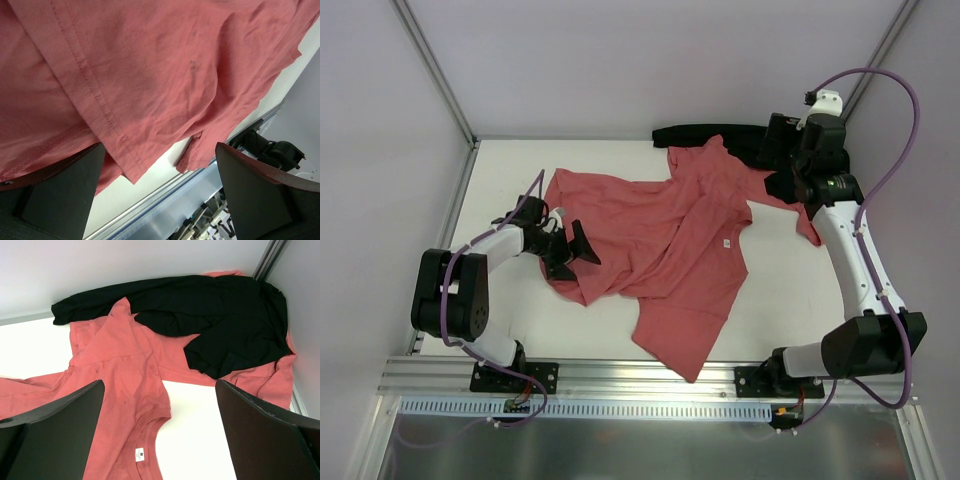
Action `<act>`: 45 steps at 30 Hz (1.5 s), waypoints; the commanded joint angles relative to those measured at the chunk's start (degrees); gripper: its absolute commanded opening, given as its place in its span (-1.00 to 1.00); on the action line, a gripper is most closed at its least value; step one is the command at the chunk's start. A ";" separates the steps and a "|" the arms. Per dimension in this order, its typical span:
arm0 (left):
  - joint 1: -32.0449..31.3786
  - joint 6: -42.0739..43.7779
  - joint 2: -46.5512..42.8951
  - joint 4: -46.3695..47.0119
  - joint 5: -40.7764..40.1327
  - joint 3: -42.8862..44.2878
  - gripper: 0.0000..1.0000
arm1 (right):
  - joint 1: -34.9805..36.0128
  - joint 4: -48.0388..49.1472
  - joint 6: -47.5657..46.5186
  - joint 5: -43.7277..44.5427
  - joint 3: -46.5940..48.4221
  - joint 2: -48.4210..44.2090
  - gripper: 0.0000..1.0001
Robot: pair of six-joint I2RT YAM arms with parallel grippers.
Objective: Fold and stack the t-shirts
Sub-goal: Flatten out the tshirt
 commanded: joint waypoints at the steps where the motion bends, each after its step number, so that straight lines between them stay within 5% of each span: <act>1: 0.00 2.61 -1.38 -4.62 -0.33 -0.11 0.89 | 0.24 1.27 -0.43 1.39 0.35 -1.75 0.99; 6: -0.09 5.86 -3.22 -9.81 -5.87 0.68 0.91 | 0.24 1.53 -0.08 0.95 0.71 -1.39 0.99; 13: -1.05 4.20 -1.56 -5.87 -6.32 -0.55 0.88 | 0.24 1.62 -0.08 1.30 0.53 -1.92 0.99; 23: -4.65 3.76 6.09 -3.31 -4.56 2.70 0.47 | 0.24 1.00 -0.96 2.36 0.45 -3.15 0.99; 26: -5.10 3.75 6.97 -2.87 -2.98 3.32 -0.20 | 0.24 0.57 -1.22 2.62 0.27 -3.42 0.99; 27: -5.19 3.76 6.97 -2.96 -2.80 3.58 -0.74 | 0.24 0.65 -1.13 2.62 0.18 -3.59 0.99; 29: -5.27 4.10 6.97 -3.39 -3.15 4.02 -1.00 | 0.24 0.56 -1.22 2.62 0.18 -3.59 0.99; 40: -5.36 8.85 5.74 -11.21 -6.14 7.89 -0.97 | 0.24 0.83 -0.60 2.27 0.97 -2.89 0.99; 45: -5.36 9.38 5.39 -12.01 -6.23 7.45 -0.36 | 0.24 1.09 -0.51 2.01 1.06 -2.71 0.99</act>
